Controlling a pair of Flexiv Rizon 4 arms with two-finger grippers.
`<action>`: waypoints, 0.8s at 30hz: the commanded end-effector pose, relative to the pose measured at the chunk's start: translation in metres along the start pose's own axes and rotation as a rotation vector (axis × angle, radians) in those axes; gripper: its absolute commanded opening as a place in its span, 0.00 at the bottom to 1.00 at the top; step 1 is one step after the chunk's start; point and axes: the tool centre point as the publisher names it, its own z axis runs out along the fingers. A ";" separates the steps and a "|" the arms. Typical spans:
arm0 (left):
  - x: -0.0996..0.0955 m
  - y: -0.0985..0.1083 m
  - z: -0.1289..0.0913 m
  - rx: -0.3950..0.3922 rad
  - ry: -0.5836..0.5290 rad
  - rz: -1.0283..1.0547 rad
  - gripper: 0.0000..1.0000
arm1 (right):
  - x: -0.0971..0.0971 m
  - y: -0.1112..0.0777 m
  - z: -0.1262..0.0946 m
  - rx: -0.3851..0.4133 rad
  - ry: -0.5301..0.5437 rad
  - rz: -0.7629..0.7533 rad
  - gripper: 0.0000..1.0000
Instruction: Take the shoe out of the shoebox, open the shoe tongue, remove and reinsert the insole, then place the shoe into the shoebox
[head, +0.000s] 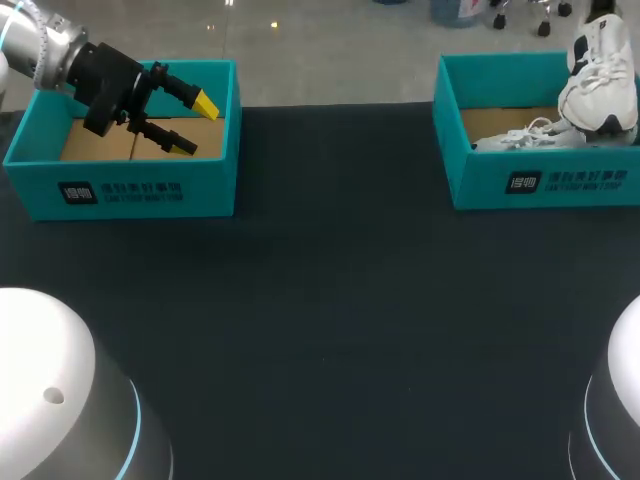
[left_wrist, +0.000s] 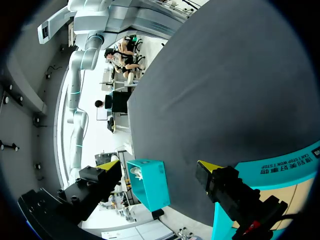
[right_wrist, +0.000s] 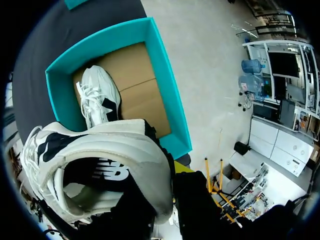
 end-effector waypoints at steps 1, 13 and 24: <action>0.000 0.000 -0.001 0.001 0.003 0.000 1.00 | -0.013 -0.001 0.005 -0.001 0.060 0.054 0.00; 0.000 0.000 -0.001 0.001 0.003 0.000 1.00 | -0.005 -0.025 0.016 0.124 0.199 0.610 0.00; 0.000 0.000 -0.001 0.001 0.003 0.000 1.00 | 0.004 -0.033 0.011 0.306 0.213 1.157 0.00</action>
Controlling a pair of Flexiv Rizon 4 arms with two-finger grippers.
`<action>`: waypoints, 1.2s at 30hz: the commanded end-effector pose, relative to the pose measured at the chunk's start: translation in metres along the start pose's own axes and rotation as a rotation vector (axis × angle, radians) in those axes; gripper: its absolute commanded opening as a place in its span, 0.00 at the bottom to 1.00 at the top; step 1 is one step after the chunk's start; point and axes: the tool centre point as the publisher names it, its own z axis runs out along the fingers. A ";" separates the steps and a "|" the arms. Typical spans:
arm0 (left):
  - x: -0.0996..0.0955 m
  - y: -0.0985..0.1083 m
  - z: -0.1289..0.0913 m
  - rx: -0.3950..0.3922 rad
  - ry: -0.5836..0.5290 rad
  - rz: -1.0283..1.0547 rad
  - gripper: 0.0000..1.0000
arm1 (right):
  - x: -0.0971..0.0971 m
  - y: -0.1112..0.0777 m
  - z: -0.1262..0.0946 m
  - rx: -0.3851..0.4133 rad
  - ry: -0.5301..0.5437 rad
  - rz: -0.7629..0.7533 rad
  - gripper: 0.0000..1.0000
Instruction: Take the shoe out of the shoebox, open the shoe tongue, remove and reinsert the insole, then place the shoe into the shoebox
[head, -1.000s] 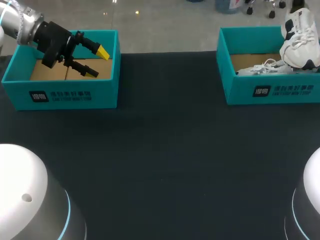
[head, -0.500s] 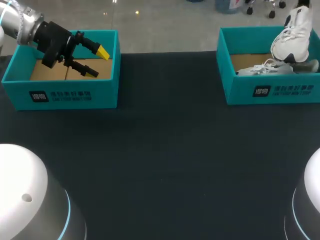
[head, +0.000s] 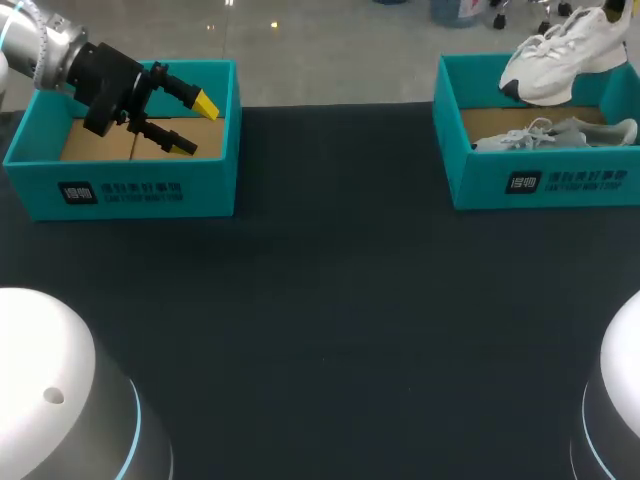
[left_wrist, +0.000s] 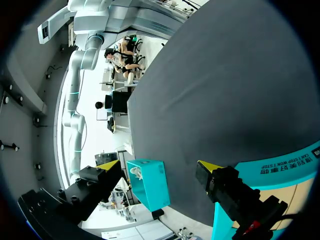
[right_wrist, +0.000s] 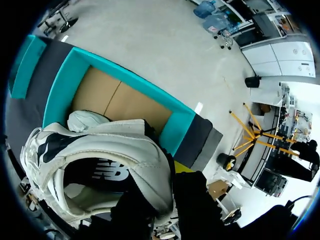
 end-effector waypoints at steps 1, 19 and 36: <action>0.000 0.000 -0.001 0.001 0.003 0.000 1.00 | -0.005 0.003 -0.002 0.178 -0.001 0.511 0.00; 0.000 0.000 -0.001 0.001 0.003 0.000 1.00 | -0.006 -0.013 0.008 0.327 -0.032 0.783 0.00; 0.000 0.000 -0.001 0.001 0.003 0.000 1.00 | -0.004 -0.014 0.015 0.280 0.033 0.705 0.00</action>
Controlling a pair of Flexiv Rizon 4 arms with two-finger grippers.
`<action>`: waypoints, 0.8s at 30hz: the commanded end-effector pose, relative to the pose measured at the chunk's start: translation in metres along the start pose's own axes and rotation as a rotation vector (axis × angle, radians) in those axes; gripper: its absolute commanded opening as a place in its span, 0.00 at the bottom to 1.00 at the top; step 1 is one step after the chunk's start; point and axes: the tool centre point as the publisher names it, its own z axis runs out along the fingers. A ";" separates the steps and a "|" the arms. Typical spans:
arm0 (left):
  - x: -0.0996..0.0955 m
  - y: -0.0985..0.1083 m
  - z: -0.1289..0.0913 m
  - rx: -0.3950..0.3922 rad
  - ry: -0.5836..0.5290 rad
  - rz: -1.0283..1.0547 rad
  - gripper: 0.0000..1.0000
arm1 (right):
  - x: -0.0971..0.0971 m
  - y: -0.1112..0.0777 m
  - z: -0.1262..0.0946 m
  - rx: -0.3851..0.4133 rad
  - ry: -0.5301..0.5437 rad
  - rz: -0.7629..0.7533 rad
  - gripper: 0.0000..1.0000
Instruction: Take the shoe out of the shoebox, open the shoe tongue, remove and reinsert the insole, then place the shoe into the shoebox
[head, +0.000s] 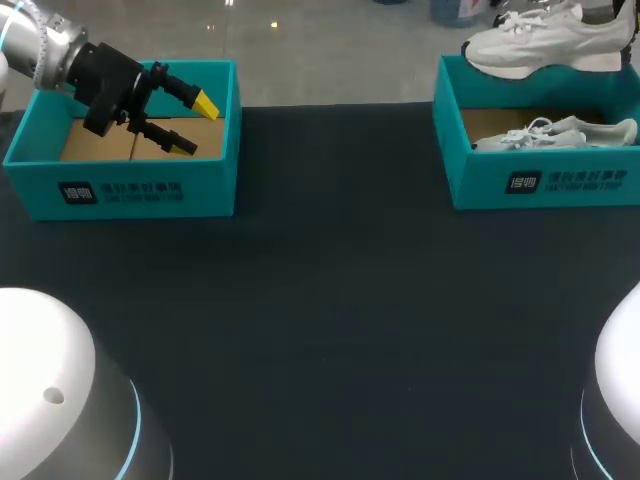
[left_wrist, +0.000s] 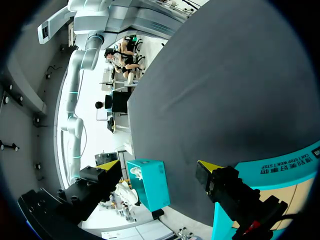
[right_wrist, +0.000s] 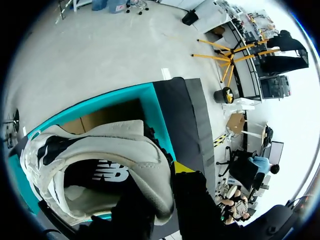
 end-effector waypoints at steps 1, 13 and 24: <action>0.000 0.000 -0.001 0.001 0.003 0.000 1.00 | -0.007 0.009 0.001 0.104 0.038 -0.023 0.00; 0.000 0.000 -0.001 0.001 0.003 0.000 1.00 | 0.011 0.014 0.031 0.051 0.053 -0.028 0.00; 0.000 0.000 -0.001 0.001 0.003 0.000 1.00 | 0.019 0.014 0.062 -0.023 0.072 0.029 0.00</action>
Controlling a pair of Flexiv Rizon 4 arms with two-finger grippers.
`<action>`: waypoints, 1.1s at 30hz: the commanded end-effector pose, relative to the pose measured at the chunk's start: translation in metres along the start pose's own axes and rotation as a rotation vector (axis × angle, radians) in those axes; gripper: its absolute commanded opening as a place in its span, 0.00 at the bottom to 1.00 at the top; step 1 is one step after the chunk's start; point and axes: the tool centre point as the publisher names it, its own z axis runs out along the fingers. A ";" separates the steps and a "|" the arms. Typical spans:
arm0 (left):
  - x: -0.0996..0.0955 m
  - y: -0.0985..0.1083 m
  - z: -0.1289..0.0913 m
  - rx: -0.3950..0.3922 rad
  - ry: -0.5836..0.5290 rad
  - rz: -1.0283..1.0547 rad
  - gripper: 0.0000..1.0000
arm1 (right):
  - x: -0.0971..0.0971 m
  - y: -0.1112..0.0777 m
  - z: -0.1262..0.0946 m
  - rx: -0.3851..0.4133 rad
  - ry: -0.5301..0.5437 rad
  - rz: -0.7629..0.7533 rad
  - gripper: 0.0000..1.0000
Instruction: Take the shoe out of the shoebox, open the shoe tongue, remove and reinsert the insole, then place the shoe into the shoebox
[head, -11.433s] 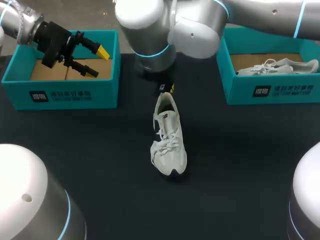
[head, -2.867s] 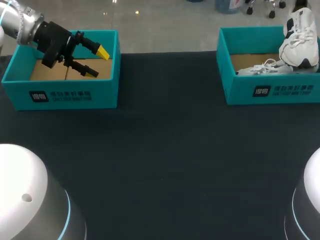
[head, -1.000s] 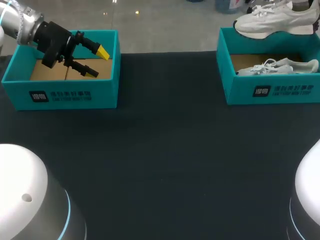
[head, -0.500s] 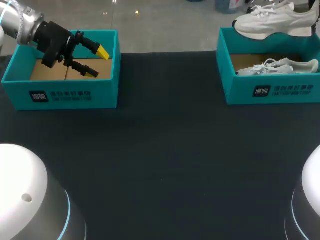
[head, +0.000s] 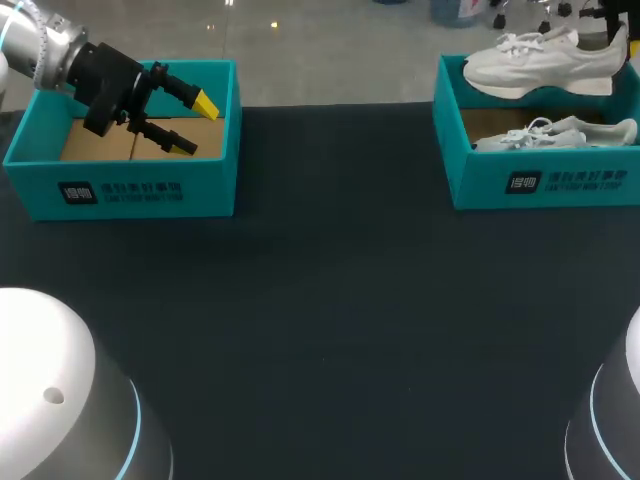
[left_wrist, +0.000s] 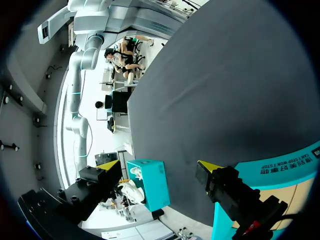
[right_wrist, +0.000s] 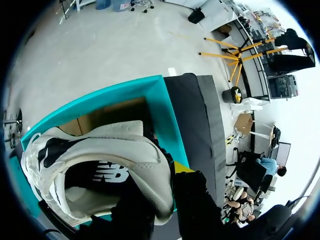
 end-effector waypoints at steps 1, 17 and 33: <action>0.000 0.000 0.000 0.001 0.003 0.000 1.00 | -0.001 0.007 0.010 -0.031 0.019 0.010 0.00; 0.000 0.000 0.000 0.001 0.003 0.000 1.00 | 0.007 0.011 0.034 -0.095 -0.009 0.007 0.00; 0.000 0.000 0.000 0.001 0.003 0.000 1.00 | 0.028 0.014 0.078 -0.080 -0.021 0.033 0.00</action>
